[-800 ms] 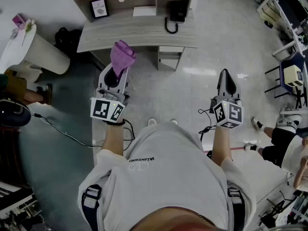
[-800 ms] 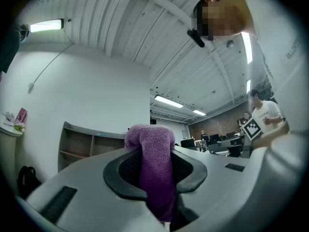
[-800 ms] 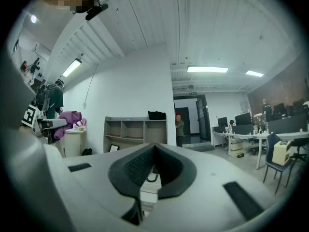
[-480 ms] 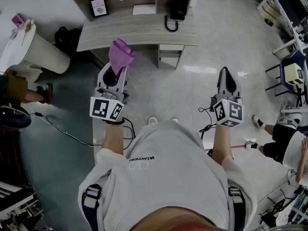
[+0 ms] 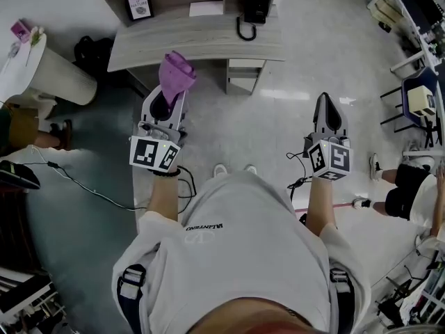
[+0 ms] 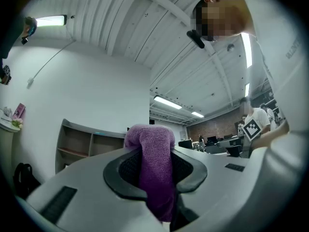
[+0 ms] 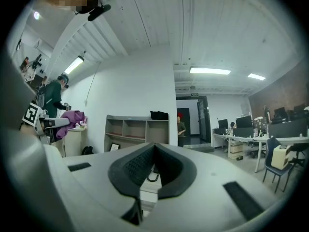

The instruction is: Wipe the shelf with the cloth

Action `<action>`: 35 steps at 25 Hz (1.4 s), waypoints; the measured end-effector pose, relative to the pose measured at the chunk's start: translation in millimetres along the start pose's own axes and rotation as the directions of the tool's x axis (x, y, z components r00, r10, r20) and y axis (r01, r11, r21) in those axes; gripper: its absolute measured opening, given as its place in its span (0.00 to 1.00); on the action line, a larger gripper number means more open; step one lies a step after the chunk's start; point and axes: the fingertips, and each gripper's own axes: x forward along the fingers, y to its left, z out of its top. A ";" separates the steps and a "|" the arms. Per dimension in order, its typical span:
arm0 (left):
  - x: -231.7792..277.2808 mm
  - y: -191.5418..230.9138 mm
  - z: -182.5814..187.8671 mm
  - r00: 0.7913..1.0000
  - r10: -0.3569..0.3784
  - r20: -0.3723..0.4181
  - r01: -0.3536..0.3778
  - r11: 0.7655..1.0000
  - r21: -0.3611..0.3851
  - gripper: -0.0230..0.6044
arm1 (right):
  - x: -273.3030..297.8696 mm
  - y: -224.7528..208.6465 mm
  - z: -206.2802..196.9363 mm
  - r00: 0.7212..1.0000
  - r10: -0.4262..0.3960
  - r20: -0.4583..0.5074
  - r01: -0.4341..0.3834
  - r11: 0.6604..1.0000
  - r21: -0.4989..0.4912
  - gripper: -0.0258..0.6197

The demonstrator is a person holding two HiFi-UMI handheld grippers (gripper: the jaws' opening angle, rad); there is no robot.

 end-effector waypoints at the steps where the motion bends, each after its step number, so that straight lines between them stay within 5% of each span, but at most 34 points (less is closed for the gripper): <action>1: -0.1 2.2 -1.0 1.000 -0.004 0.000 0.004 1.000 -0.004 0.20 | 0.6 2.8 -0.1 1.000 -0.001 -0.003 0.001 1.000 -0.007 0.04; 19: -11.8 37.2 -27.9 0.998 -0.058 -0.030 0.057 0.997 -0.045 0.20 | 3.7 34.3 -20.1 0.998 -0.057 -0.039 0.057 0.998 -0.017 0.04; 35: 80.8 39.5 -43.6 0.999 -0.025 -0.043 0.025 1.000 -0.015 0.20 | 94.0 -18.1 -26.3 0.999 0.007 -0.032 -0.007 1.000 0.013 0.04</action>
